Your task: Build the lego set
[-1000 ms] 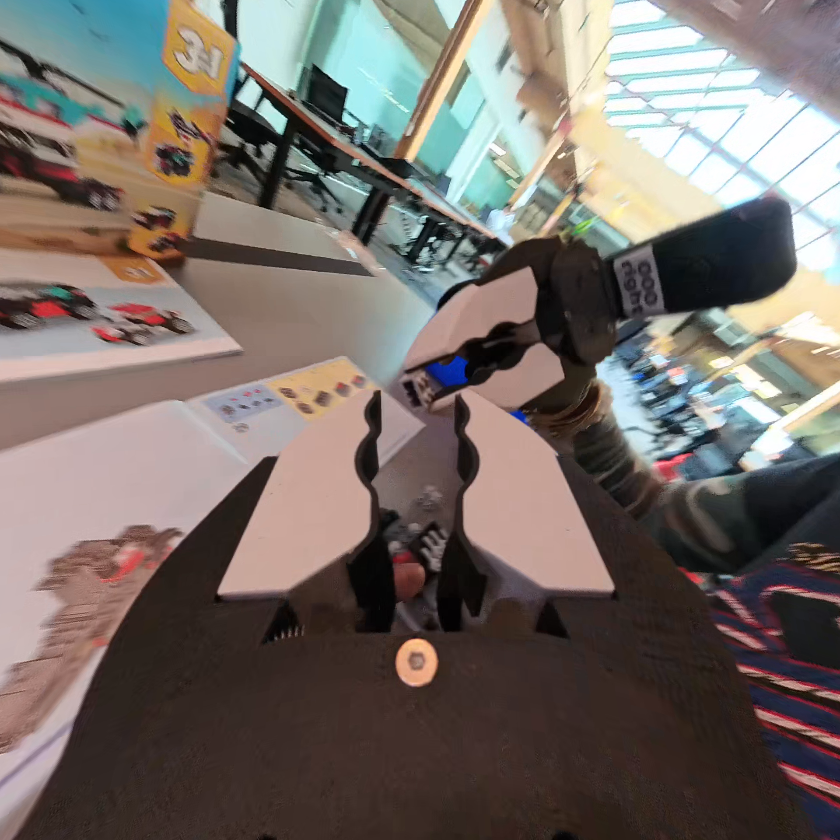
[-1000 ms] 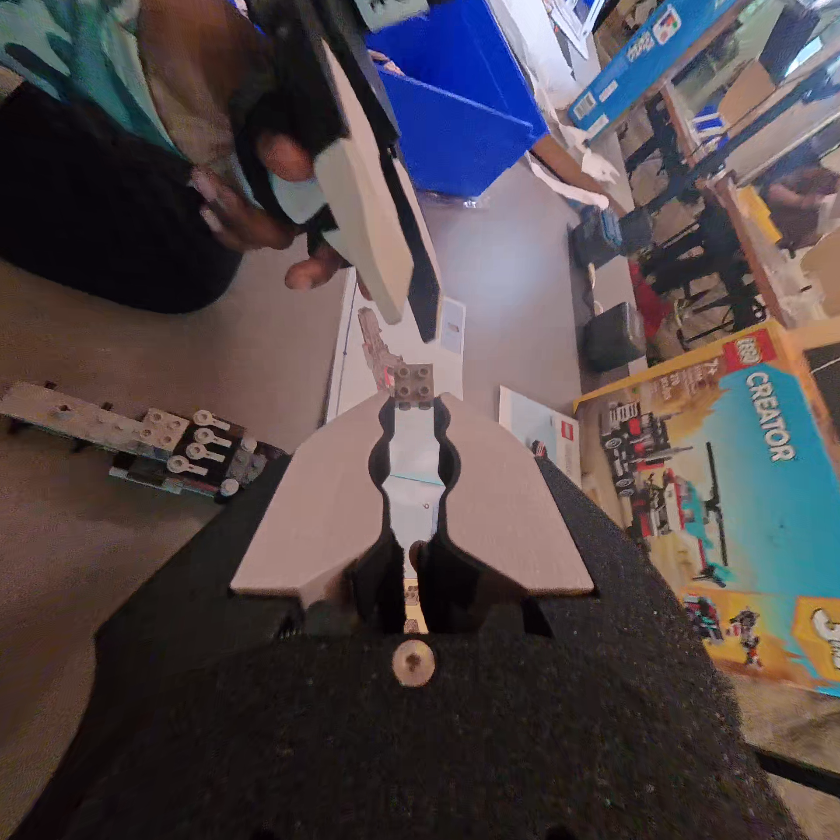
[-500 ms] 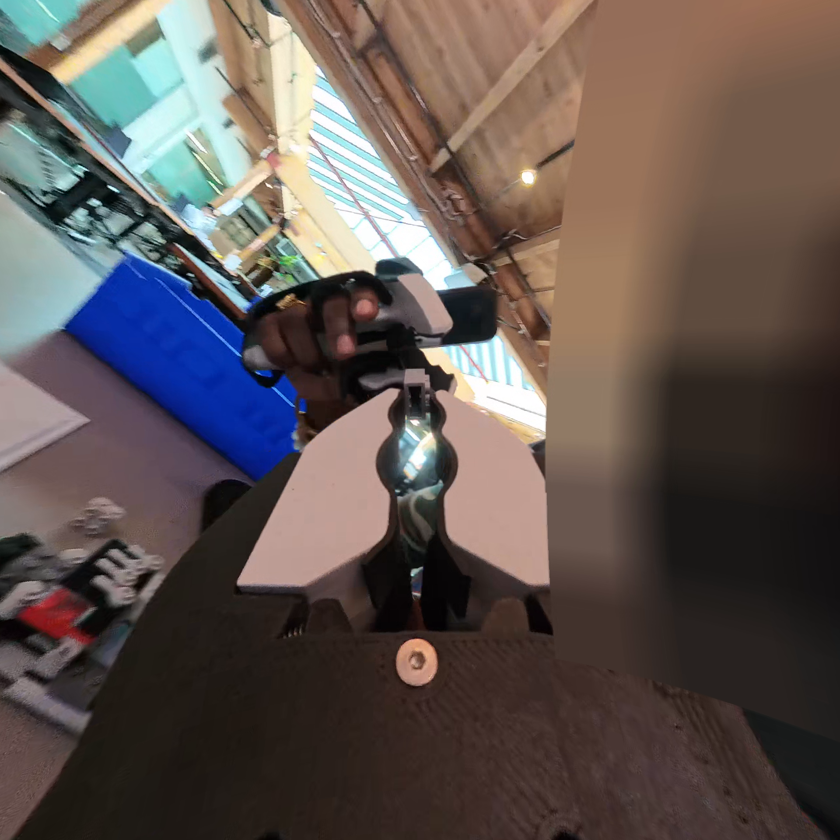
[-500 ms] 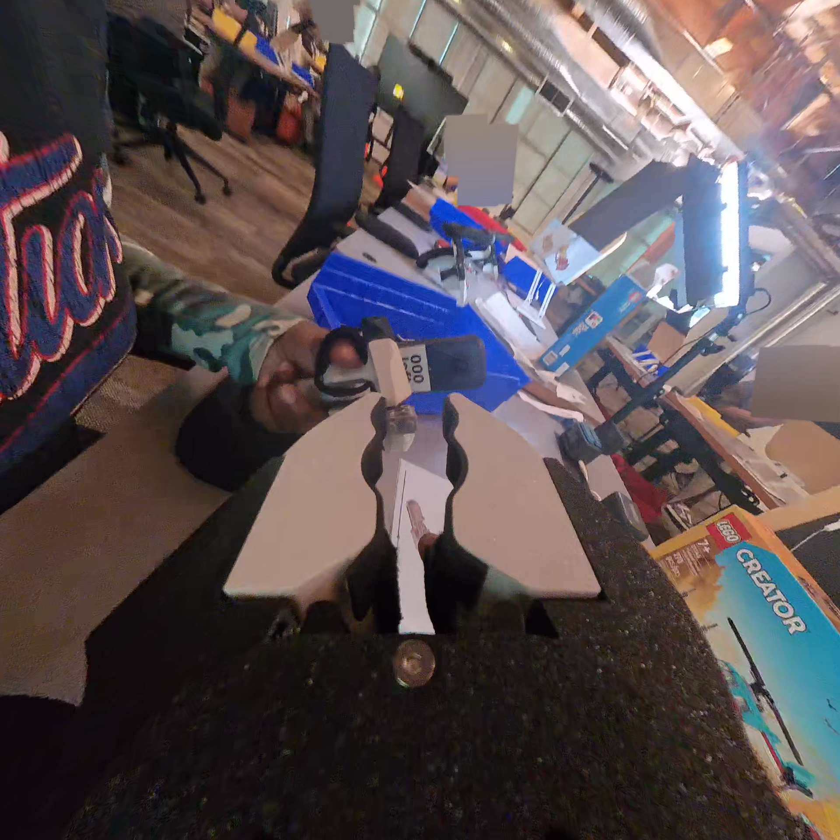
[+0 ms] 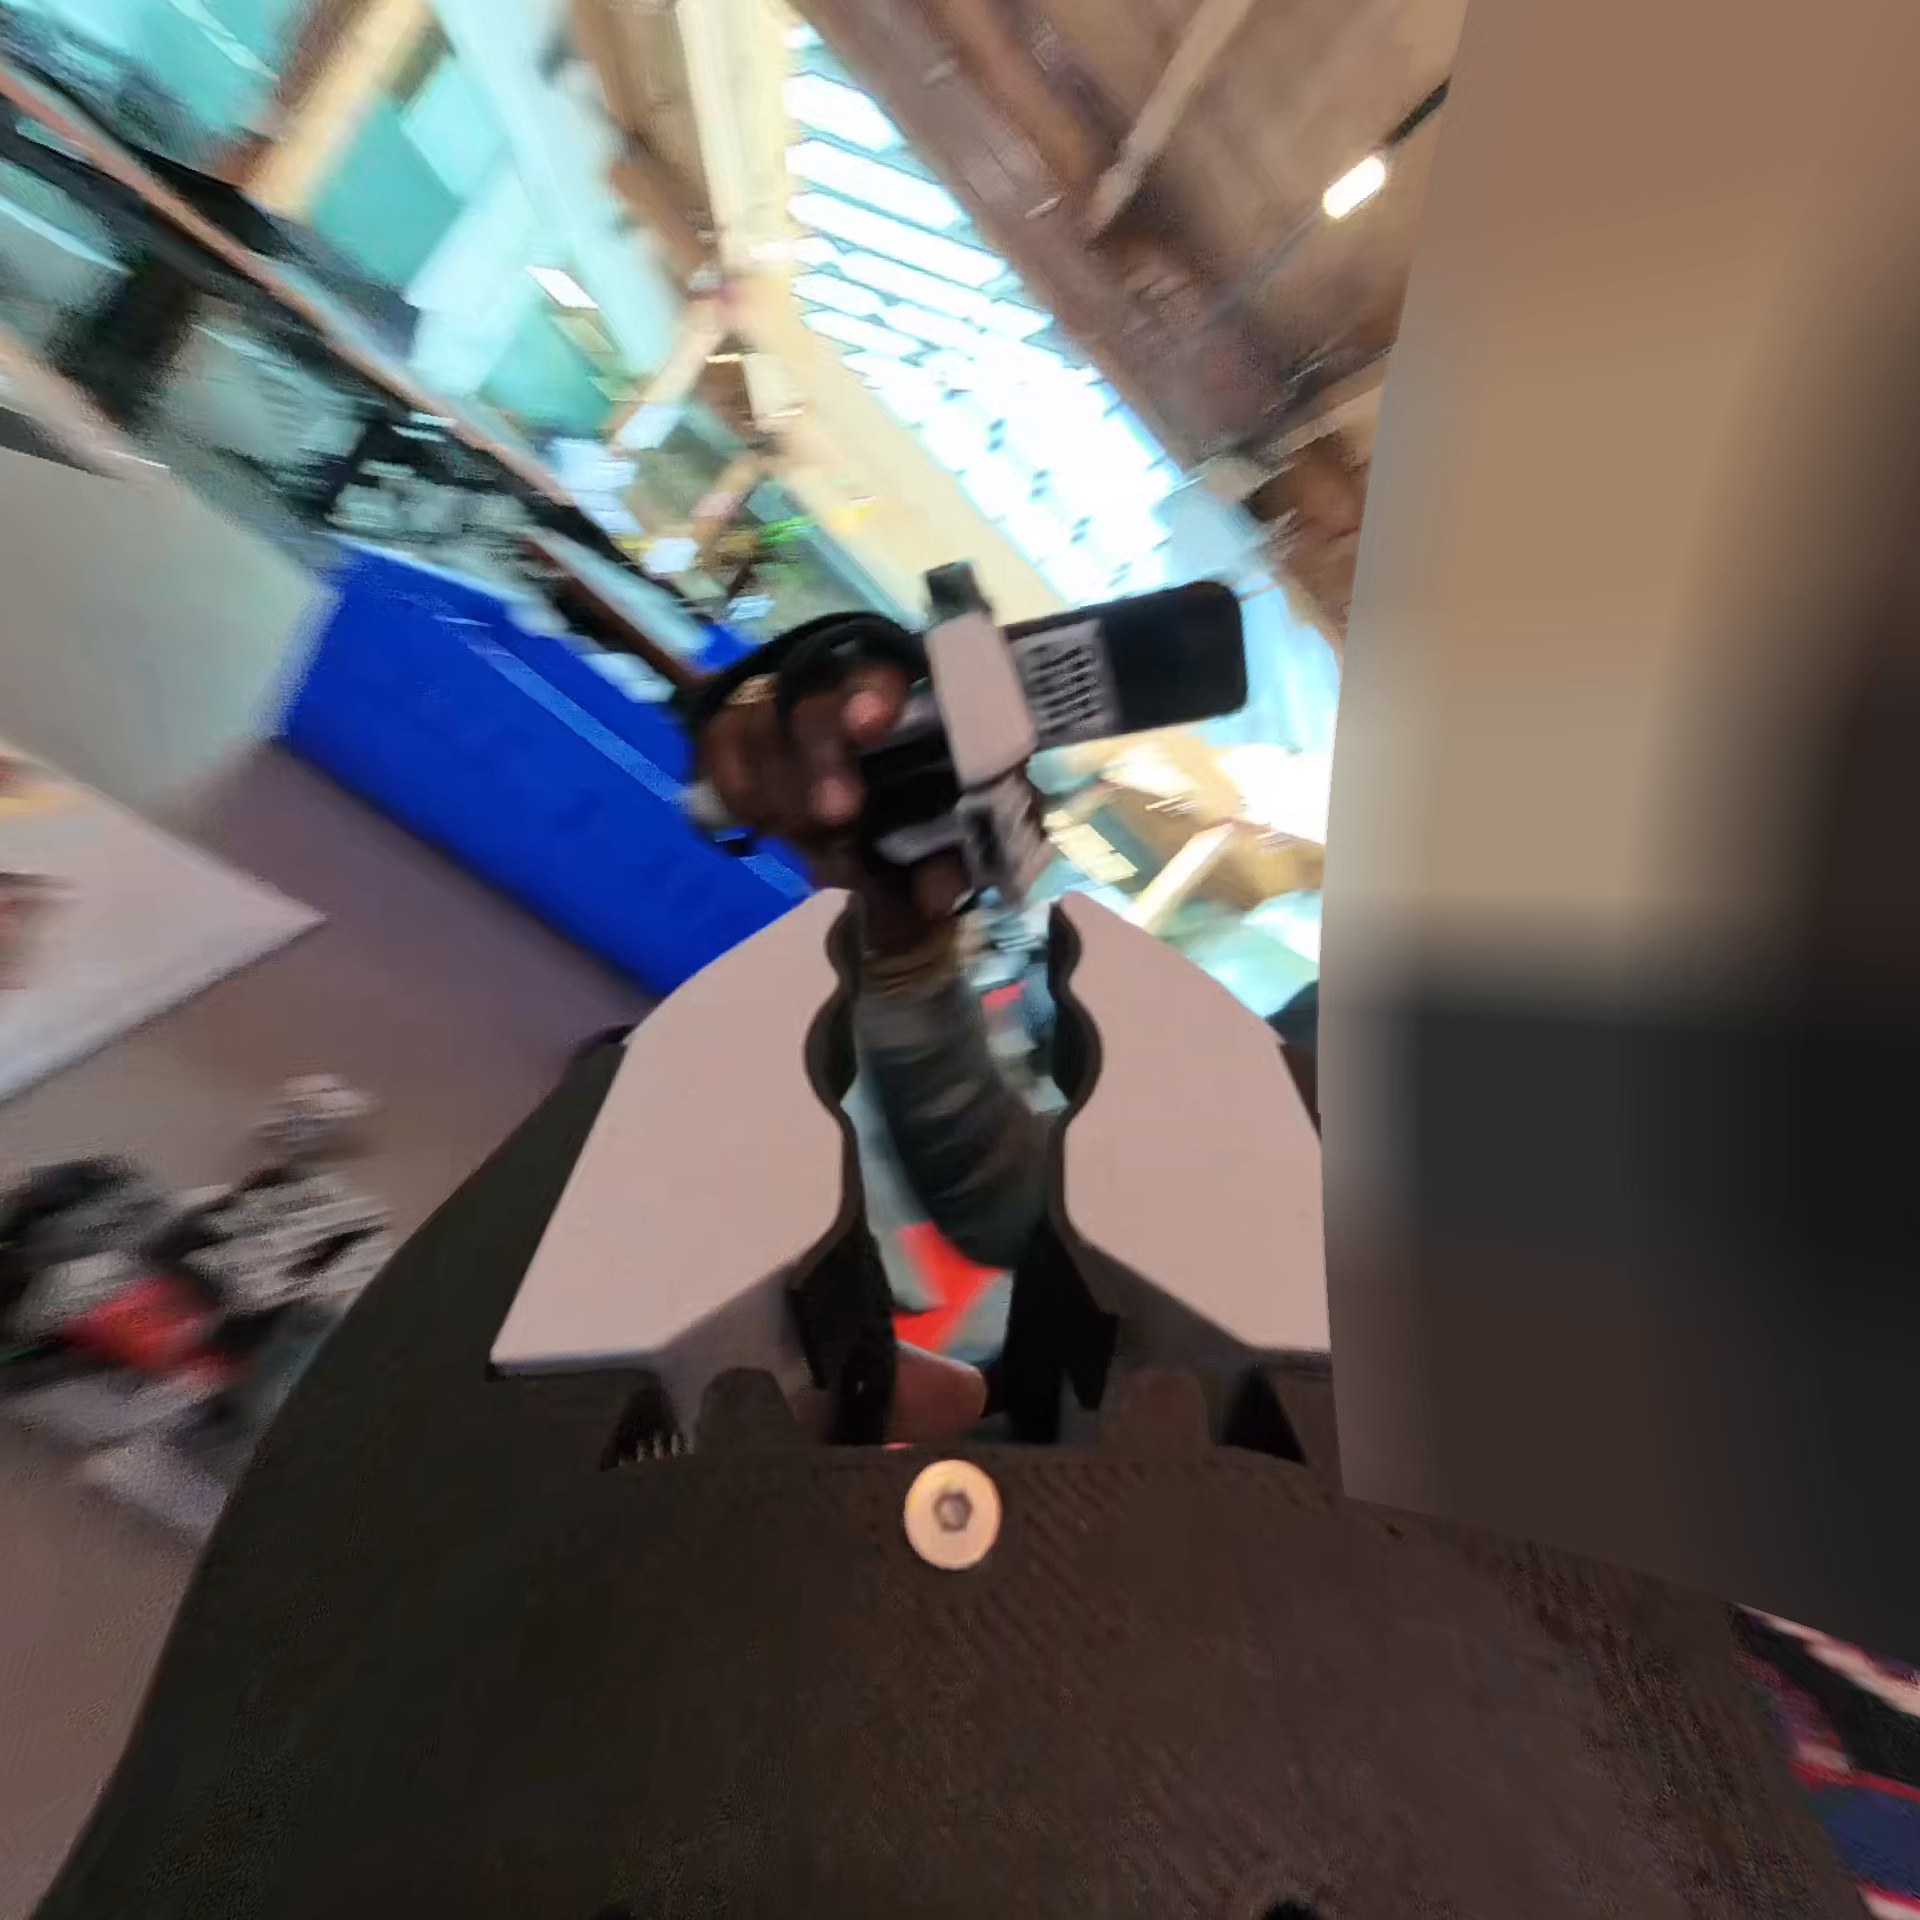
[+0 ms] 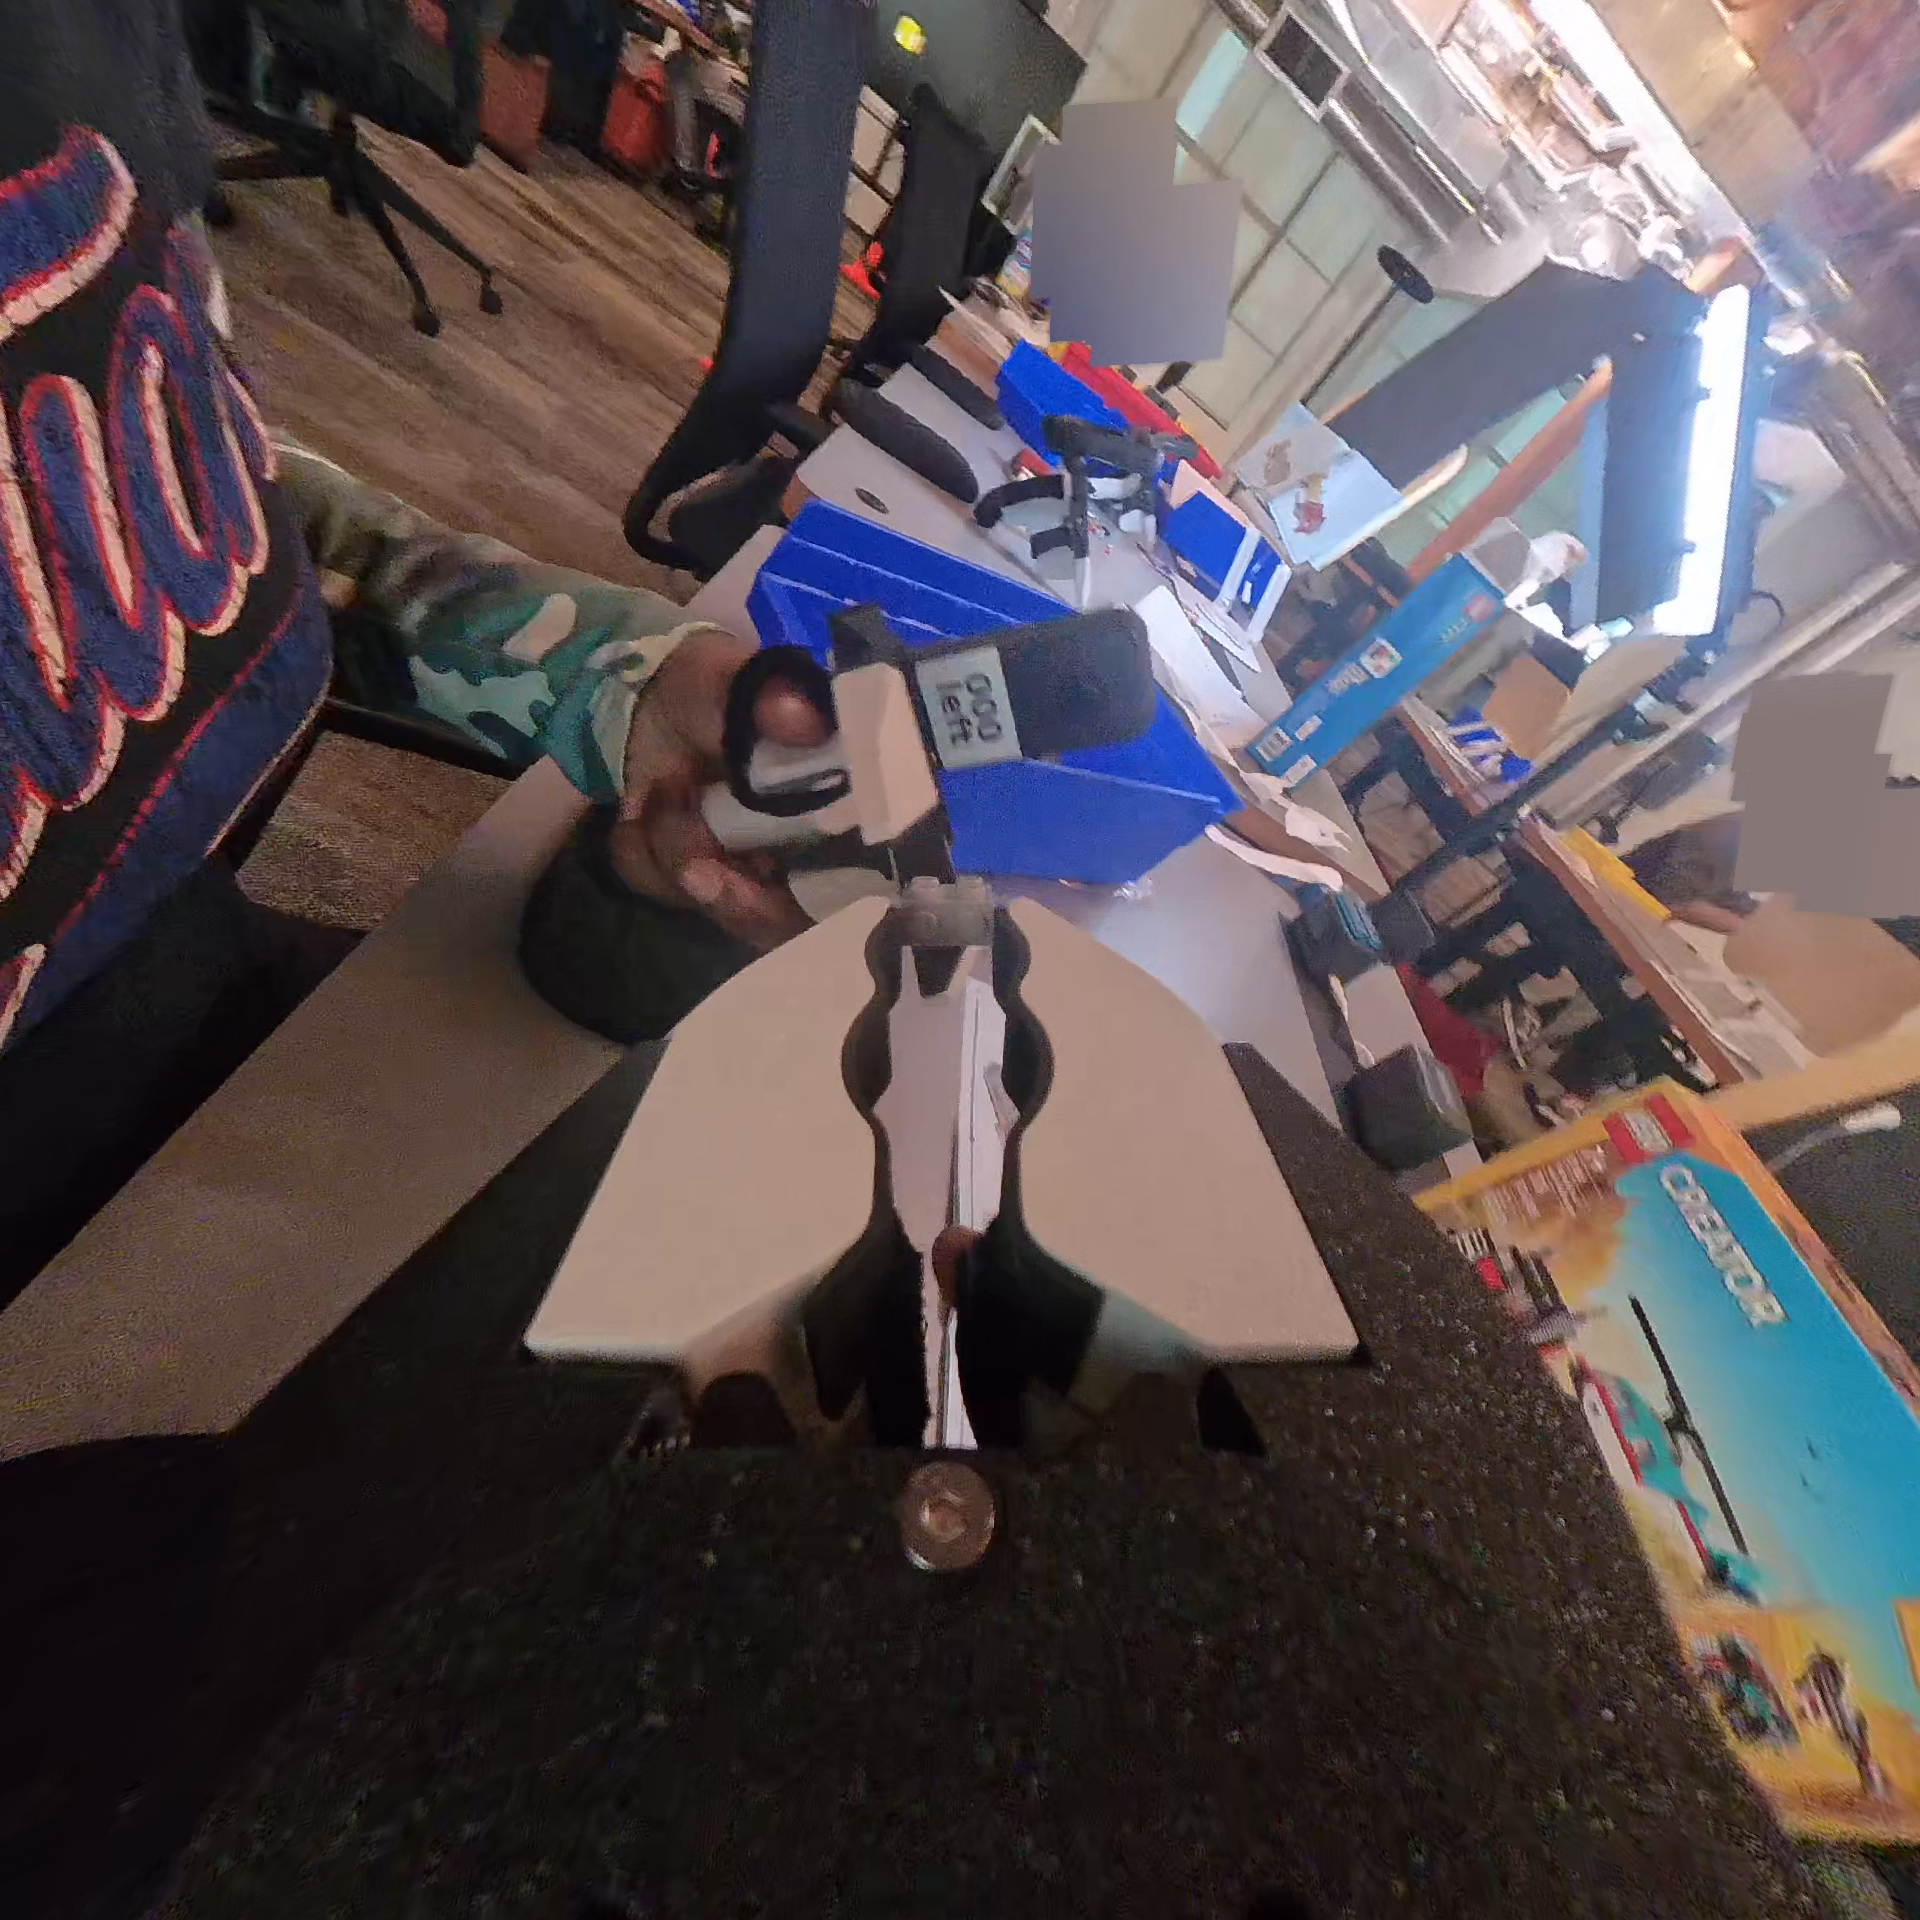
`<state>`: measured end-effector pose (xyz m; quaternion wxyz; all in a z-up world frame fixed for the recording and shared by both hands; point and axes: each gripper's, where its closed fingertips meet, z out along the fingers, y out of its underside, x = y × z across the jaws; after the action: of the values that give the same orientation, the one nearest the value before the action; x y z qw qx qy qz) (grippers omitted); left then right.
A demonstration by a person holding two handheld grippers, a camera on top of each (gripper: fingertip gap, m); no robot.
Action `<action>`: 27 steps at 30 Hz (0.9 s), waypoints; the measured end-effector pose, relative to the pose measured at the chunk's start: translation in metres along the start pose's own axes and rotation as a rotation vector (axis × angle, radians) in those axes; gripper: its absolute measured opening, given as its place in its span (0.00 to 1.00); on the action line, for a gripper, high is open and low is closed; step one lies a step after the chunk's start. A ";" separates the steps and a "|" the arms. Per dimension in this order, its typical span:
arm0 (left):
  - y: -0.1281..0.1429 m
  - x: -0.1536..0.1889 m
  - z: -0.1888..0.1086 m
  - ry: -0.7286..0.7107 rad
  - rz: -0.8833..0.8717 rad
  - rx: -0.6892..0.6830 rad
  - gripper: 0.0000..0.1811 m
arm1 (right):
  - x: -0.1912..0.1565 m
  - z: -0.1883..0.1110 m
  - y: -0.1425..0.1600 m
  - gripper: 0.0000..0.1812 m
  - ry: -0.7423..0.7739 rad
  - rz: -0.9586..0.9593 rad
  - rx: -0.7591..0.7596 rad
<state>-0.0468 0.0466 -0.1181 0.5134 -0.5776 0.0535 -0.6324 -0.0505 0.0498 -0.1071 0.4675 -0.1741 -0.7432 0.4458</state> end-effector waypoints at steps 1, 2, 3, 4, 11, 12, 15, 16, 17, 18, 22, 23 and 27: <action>0.002 -0.012 -0.003 -0.113 0.099 -0.035 0.22 | 0.005 -0.010 0.008 0.09 0.035 0.036 -0.032; 0.005 -0.025 -0.008 -0.235 0.214 -0.084 0.23 | 0.009 -0.020 0.021 0.09 0.060 0.095 -0.094; 0.008 -0.038 -0.014 -0.346 0.328 -0.140 0.23 | 0.010 -0.031 0.039 0.09 0.079 0.168 -0.175; 0.012 -0.048 -0.020 -0.433 0.426 -0.200 0.24 | 0.008 -0.041 0.057 0.09 0.089 0.239 -0.253; 0.039 -0.098 -0.027 -0.639 0.701 -0.549 0.30 | -0.032 -0.065 0.138 0.09 0.055 0.483 -0.482; 0.039 -0.100 -0.025 -0.635 0.719 -0.560 0.30 | -0.033 -0.067 0.146 0.09 0.059 0.504 -0.501; 0.032 -0.106 -0.022 -0.614 0.767 -0.558 0.30 | -0.025 -0.070 0.162 0.09 0.100 0.565 -0.542; 0.028 -0.108 -0.022 -0.607 0.771 -0.544 0.30 | -0.019 -0.069 0.164 0.09 0.124 0.565 -0.538; 0.024 -0.111 -0.023 -0.596 0.763 -0.525 0.30 | -0.016 -0.068 0.164 0.09 0.138 0.563 -0.529; 0.021 -0.114 -0.024 -0.587 0.741 -0.506 0.30 | -0.016 -0.066 0.165 0.09 0.142 0.563 -0.524; 0.011 -0.132 -0.032 -0.628 0.644 -0.463 0.30 | -0.010 -0.062 0.175 0.09 0.237 0.510 -0.498; 0.009 -0.134 -0.032 -0.625 0.643 -0.447 0.29 | -0.005 -0.062 0.172 0.09 0.276 0.489 -0.447; -0.008 -0.135 -0.032 -0.604 0.660 -0.322 0.28 | 0.032 -0.071 0.148 0.09 0.493 0.562 -0.177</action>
<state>-0.1025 0.1293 -0.2143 0.5835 -0.7599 0.1796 -0.2231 -0.0296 0.1871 -0.2008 0.4748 -0.5127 -0.5674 0.4357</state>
